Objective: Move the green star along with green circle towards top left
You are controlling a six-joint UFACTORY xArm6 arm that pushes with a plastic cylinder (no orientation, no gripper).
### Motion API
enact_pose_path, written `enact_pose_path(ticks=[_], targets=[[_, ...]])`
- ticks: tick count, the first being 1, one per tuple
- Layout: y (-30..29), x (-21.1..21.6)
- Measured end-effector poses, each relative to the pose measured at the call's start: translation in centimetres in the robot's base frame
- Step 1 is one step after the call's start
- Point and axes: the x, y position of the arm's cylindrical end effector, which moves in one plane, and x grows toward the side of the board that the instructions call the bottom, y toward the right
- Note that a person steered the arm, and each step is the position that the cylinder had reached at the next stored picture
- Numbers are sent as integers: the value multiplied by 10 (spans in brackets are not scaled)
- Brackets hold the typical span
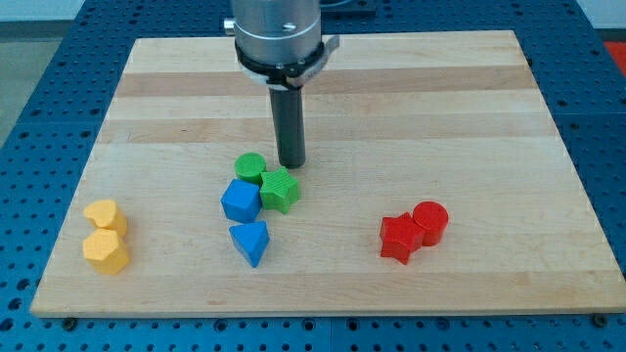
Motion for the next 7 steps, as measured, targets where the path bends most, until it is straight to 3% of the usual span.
enact_pose_path(ticks=[1,2,4,6,7], targets=[[26,3],[82,34],[55,90],[-1,85],[-24,60]])
